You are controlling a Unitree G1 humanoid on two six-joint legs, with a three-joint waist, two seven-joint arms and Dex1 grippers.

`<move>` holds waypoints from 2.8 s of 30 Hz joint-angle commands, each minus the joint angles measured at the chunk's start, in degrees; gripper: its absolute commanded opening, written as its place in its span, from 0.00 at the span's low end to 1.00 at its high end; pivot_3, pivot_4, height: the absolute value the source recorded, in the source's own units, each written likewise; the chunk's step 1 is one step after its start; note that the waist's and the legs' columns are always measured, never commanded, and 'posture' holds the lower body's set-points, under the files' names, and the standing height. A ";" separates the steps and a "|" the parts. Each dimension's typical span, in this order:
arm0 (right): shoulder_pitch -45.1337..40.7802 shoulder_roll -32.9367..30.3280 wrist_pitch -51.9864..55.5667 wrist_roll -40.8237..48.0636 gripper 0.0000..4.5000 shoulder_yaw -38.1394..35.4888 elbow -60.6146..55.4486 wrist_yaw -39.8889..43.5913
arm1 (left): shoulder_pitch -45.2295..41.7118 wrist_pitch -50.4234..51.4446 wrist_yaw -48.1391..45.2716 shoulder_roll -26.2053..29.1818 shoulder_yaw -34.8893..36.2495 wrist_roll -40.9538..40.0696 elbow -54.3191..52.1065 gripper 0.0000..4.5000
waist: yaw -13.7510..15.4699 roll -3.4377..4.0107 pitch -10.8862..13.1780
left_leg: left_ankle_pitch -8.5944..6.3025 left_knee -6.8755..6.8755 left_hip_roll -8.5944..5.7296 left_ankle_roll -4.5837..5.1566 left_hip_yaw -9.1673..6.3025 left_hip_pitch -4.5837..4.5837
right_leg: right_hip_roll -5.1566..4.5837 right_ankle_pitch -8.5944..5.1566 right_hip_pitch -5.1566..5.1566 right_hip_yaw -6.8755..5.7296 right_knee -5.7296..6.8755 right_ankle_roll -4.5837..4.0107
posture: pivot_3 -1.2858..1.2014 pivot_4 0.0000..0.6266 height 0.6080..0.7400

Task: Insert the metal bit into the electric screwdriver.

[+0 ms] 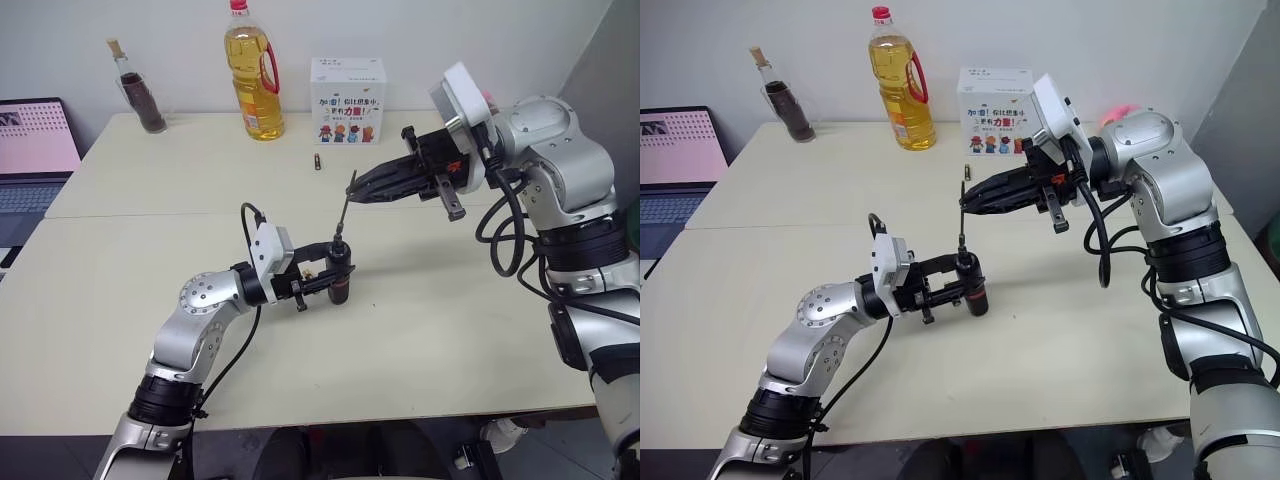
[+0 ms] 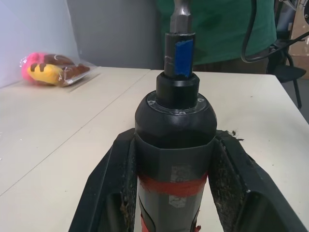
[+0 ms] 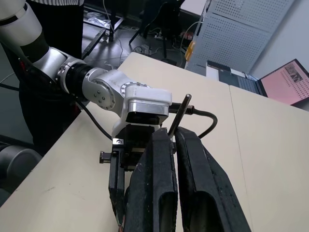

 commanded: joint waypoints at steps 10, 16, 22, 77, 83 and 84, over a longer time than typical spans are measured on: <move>-2.66 -0.75 -4.70 -3.43 0.01 2.47 2.97 4.58 | 1.94 3.97 -4.17 1.25 -6.22 2.11 1.06 0.37 | -0.01 0.00 0.00 | 0.00 -0.01 0.00 0.00 0.00 0.00 | 0.00 0.00 0.00 0.00 0.00 0.00 | 0.52 0.24 1.00; -2.89 -1.21 -6.87 -3.78 0.01 3.27 3.95 5.34 | 1.77 4.28 -4.26 1.17 -6.41 2.16 1.03 0.37 | 0.00 0.00 0.00 | 0.00 -0.01 0.00 0.00 0.00 0.00 | 0.00 0.00 0.00 0.00 -0.01 0.00 | 0.52 0.24 1.00; -3.67 -1.71 -9.18 -4.26 0.01 4.24 4.72 5.98 | 1.68 4.56 -4.35 1.19 -6.63 2.25 1.16 0.37 | 0.00 0.00 0.00 | 0.00 -0.01 0.00 0.00 0.00 0.00 | 0.00 0.00 0.00 0.00 -0.01 0.00 | 0.52 0.24 1.00; -3.58 -6.11 -14.20 -1.86 0.01 7.99 2.81 6.02 | 1.13 4.71 -5.58 1.20 -6.78 1.62 1.85 0.37 | -0.01 0.03 -0.01 | 0.00 -0.03 -0.01 0.00 0.01 0.01 | -0.06 -0.02 0.00 -0.02 -0.01 -0.03 | 0.52 0.24 1.00; -4.63 -5.78 -14.30 -1.19 0.01 8.37 4.35 6.02 | 1.25 4.75 -5.95 1.60 -7.03 1.55 1.66 0.37 | -0.01 0.05 -0.02 | 0.00 -0.03 -0.01 0.00 0.01 0.03 | -0.06 -0.02 0.01 -0.01 -0.01 -0.03 | 0.52 0.24 1.00; -4.91 -5.35 -13.36 -1.18 0.01 8.03 4.70 6.02 | 1.20 4.72 -5.98 1.70 -7.12 1.66 1.67 0.37 | -0.01 0.05 -0.03 | 0.00 -0.03 -0.02 0.00 0.01 0.03 | -0.06 -0.02 0.01 -0.01 -0.01 -0.03 | 0.52 0.24 1.00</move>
